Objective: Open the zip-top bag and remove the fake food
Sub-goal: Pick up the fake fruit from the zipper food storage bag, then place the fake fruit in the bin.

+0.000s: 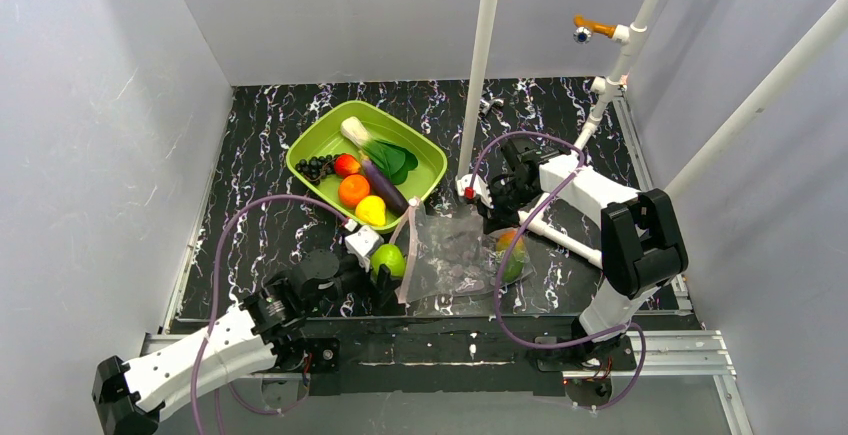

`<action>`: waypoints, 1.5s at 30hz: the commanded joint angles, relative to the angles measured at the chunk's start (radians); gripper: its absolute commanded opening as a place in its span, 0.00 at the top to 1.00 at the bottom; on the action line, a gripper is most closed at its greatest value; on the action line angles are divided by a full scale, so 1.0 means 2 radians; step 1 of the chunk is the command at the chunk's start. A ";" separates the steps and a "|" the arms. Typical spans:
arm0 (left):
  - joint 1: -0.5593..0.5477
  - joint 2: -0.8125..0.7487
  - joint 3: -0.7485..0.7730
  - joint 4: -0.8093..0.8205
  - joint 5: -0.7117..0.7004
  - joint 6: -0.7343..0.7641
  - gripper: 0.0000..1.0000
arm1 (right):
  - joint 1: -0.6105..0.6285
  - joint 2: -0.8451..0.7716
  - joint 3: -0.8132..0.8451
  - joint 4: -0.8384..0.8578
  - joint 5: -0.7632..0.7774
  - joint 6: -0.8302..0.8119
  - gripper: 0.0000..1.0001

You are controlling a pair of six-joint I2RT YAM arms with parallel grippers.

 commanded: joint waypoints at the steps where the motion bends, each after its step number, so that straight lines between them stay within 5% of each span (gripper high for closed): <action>1: -0.001 -0.002 0.036 -0.037 -0.027 0.011 1.00 | -0.005 -0.010 -0.003 -0.010 -0.010 -0.009 0.99; 26: 0.019 0.034 0.124 -0.078 -0.133 0.029 1.00 | -0.007 -0.006 -0.003 -0.013 -0.013 -0.011 0.99; 34: 0.131 0.086 0.165 -0.061 -0.064 -0.008 1.00 | -0.007 -0.004 -0.003 -0.015 -0.014 -0.012 0.99; 45: 0.257 0.265 0.258 -0.078 -0.008 -0.088 1.00 | -0.007 -0.002 -0.002 -0.017 -0.017 -0.012 0.99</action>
